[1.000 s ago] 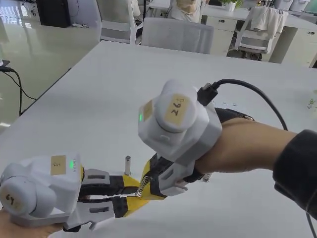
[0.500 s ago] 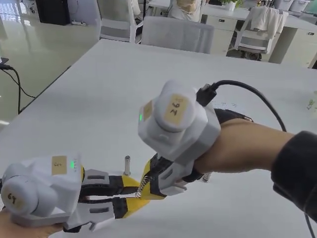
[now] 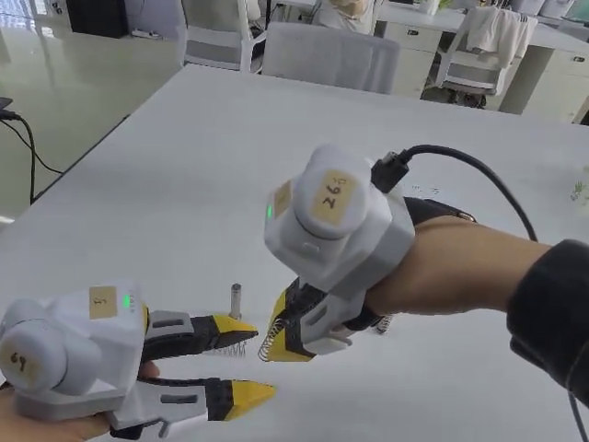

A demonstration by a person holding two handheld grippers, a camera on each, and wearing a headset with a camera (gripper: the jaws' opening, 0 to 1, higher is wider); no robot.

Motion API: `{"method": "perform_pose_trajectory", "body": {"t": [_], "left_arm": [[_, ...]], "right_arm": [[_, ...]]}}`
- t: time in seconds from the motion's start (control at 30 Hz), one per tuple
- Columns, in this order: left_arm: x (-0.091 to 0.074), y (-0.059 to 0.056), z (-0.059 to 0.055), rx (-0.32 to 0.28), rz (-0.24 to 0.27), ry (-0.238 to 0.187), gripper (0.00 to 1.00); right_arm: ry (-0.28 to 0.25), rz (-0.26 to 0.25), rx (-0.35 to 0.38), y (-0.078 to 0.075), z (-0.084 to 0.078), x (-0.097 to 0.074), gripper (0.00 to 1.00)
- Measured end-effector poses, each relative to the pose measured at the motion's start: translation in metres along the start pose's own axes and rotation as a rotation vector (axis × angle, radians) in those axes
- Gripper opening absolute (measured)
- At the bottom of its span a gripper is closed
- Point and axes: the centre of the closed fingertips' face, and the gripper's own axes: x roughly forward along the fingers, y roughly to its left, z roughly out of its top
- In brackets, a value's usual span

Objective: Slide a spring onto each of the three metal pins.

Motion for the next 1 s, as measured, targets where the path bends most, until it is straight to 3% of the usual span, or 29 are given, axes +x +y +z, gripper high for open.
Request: {"method": "perform_pose_trajectory", "body": {"t": [0.67, 1.0], "left_arm": [[-0.015, 0.015, -0.014, -0.115, 0.086, 0.005, 0.63], [-0.018, 0.023, -0.016, -0.132, 0.122, 0.002, 0.75]], "right_arm": [[0.024, -0.04, 0.045, -0.023, -0.018, -0.014, 0.08], [0.044, -0.076, 0.064, -0.036, -0.028, -0.023, 0.08]]}}
